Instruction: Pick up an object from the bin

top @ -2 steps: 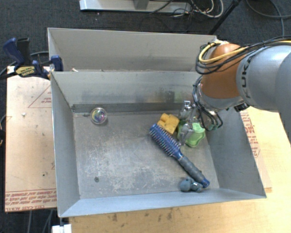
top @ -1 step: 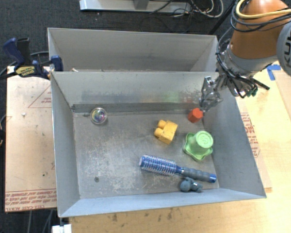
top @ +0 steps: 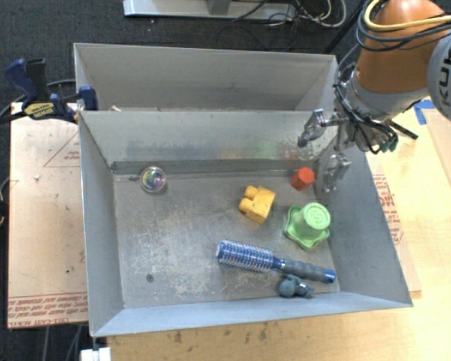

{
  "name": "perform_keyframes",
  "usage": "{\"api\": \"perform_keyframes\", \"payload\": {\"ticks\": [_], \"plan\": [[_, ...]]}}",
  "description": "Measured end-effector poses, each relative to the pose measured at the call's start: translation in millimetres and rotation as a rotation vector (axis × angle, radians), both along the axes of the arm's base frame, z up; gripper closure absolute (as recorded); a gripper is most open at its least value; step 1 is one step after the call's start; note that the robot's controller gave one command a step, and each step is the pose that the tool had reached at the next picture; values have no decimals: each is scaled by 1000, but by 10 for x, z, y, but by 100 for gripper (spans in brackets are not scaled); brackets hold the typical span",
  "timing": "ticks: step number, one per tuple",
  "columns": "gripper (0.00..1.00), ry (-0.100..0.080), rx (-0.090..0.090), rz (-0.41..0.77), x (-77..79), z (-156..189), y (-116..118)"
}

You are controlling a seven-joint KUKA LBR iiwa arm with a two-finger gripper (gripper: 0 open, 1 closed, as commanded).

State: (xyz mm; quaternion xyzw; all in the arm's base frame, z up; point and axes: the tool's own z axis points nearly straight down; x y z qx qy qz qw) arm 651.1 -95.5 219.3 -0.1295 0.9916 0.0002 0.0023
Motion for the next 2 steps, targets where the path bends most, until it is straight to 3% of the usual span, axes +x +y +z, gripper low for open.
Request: {"api": "perform_keyframes", "payload": {"ticks": [1,2], "plan": [[0,-4,-1,120,-375,-1214,637],[100,-2,0,121,-381,-1231,642]]}}
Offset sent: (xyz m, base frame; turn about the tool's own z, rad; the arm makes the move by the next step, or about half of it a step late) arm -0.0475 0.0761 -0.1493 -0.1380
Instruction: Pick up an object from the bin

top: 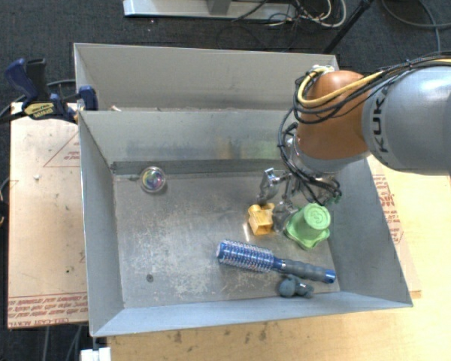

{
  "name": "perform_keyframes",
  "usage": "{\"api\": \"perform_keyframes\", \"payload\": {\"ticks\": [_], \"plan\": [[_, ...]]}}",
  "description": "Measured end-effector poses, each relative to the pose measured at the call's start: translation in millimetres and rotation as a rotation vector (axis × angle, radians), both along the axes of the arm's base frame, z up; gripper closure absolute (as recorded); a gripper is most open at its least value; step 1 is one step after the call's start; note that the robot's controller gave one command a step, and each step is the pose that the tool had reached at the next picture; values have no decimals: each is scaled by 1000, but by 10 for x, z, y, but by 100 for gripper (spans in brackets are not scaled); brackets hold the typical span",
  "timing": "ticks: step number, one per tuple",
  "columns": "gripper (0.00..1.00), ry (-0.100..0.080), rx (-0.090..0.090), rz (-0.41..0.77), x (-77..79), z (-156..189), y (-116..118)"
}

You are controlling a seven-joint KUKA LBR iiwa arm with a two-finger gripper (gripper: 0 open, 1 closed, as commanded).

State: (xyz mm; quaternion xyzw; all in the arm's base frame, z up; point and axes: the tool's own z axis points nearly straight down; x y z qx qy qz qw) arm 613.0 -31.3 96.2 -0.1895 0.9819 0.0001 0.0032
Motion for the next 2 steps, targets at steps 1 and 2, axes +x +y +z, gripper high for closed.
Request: {"api": "perform_keyframes", "payload": {"ticks": [1,2], "plan": [[100,-1,-3,730,16,718,154],[100,-5,-5,781,-18,1345,272]]}}
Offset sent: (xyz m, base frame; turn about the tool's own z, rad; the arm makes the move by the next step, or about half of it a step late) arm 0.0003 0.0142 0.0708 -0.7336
